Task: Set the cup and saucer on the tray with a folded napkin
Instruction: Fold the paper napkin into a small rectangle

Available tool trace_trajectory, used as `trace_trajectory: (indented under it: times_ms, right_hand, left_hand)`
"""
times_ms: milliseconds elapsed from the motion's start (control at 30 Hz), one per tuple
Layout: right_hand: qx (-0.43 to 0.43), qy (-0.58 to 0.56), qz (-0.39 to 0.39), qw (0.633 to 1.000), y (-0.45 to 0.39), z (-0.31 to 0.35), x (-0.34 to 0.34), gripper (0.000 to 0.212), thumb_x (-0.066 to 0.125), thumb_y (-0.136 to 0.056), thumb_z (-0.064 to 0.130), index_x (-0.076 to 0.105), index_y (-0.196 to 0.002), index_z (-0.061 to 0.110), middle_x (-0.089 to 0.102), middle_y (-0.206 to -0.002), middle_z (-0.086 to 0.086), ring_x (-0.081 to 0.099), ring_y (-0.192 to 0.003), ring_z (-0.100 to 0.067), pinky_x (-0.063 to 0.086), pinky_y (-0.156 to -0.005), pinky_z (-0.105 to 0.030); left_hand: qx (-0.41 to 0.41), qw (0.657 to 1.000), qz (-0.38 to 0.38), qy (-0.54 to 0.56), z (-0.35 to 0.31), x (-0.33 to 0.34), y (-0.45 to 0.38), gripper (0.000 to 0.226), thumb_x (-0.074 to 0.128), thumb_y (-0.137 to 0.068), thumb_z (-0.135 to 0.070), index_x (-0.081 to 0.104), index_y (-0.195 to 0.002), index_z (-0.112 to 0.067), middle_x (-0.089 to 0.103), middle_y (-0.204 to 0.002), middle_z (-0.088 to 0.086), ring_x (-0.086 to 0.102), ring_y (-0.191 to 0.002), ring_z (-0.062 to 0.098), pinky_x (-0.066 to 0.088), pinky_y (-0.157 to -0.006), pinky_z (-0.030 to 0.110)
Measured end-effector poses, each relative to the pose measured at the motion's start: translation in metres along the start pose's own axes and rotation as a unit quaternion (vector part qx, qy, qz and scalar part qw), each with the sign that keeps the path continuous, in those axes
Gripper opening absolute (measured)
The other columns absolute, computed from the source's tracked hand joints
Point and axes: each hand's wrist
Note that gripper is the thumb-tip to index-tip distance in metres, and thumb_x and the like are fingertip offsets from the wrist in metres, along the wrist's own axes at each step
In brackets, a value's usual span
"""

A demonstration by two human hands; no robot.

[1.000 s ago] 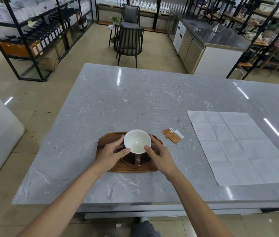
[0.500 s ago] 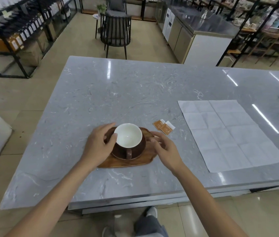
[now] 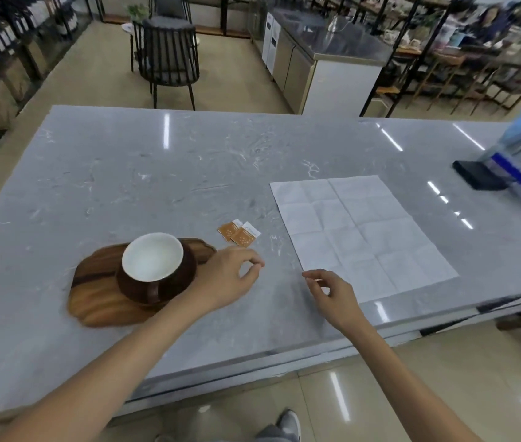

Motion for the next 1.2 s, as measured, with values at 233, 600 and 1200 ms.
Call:
trace_trajectory:
  times_ms: [233, 600, 1200]
  right_hand:
    - [0.034, 0.146, -0.062, 0.987, -0.019, -0.088, -0.080, 0.040, 0.047, -0.100, -0.001, 0.060, -0.136, 0.007, 0.055, -0.145, -0.015, 0.050, -0.134, -0.034, 0.044, -0.110, -0.042]
    - [-0.069, 0.276, -0.013, 0.958, 0.004, -0.145, -0.091, 0.051, 0.058, -0.099, 0.040, 0.058, -0.141, 0.011, 0.052, -0.145, -0.024, 0.054, -0.123, -0.045, 0.048, -0.100, -0.050]
    - [-0.272, 0.201, 0.068, 0.939, -0.001, -0.207, -0.154, 0.049, 0.080, -0.085, 0.027, 0.063, -0.130, 0.021, 0.057, -0.124, -0.001, 0.059, -0.101, -0.019, 0.058, -0.081, -0.032]
  left_hand:
    - [0.006, 0.988, 0.151, -0.031, -0.043, 0.118, -0.034, 0.037, 0.062, -0.094, -0.038, 0.063, -0.129, -0.026, 0.062, -0.130, -0.004, 0.050, -0.126, 0.014, 0.040, -0.105, 0.027]
    - [0.044, 0.971, 0.126, -0.200, -0.054, 0.171, -0.014, 0.068, 0.060, -0.078, -0.069, 0.062, -0.132, -0.028, 0.059, -0.120, -0.011, 0.052, -0.115, 0.013, 0.042, -0.097, 0.035]
    - [0.012, 0.999, -0.020, -0.031, -0.064, 0.178, 0.026, 0.026, 0.057, -0.094, -0.044, 0.074, -0.085, -0.026, 0.060, -0.080, -0.017, 0.054, -0.085, 0.003, 0.045, -0.073, 0.019]
Point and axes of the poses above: each hand's wrist, its own y-axis away from the middle knuckle, its own x-axis out of the palm, z = x × y
